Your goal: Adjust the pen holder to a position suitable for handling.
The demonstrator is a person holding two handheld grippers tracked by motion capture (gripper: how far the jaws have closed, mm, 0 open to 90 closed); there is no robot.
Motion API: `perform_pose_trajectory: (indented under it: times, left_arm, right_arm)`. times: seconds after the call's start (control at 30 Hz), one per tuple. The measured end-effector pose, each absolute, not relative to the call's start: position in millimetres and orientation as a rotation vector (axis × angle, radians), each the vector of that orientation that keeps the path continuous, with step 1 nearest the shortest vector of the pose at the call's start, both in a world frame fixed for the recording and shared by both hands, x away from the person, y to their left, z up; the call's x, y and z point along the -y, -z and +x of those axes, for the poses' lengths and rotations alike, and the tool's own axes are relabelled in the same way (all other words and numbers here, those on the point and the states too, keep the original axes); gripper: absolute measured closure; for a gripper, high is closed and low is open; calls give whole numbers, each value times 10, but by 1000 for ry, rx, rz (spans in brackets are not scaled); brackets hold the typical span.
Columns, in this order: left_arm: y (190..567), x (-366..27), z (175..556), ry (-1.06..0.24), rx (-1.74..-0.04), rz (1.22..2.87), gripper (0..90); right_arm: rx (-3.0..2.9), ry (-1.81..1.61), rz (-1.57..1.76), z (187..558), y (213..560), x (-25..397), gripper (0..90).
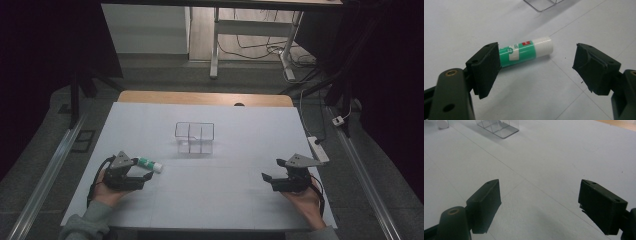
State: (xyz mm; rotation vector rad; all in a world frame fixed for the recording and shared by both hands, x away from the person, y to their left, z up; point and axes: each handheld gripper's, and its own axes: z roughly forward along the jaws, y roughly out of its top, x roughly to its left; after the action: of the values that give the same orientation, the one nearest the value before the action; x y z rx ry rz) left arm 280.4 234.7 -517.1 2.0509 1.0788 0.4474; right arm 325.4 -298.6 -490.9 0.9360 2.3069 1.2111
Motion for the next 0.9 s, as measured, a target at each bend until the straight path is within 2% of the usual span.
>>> perform_pose_trajectory:
  times: [0.9]
  left_arm:
    - [5200, -2395, 2812, -459, -1084, 2074, 220]
  right_arm:
    - [-2298, -1218, 937, 3250, 4915, 3001, 192]
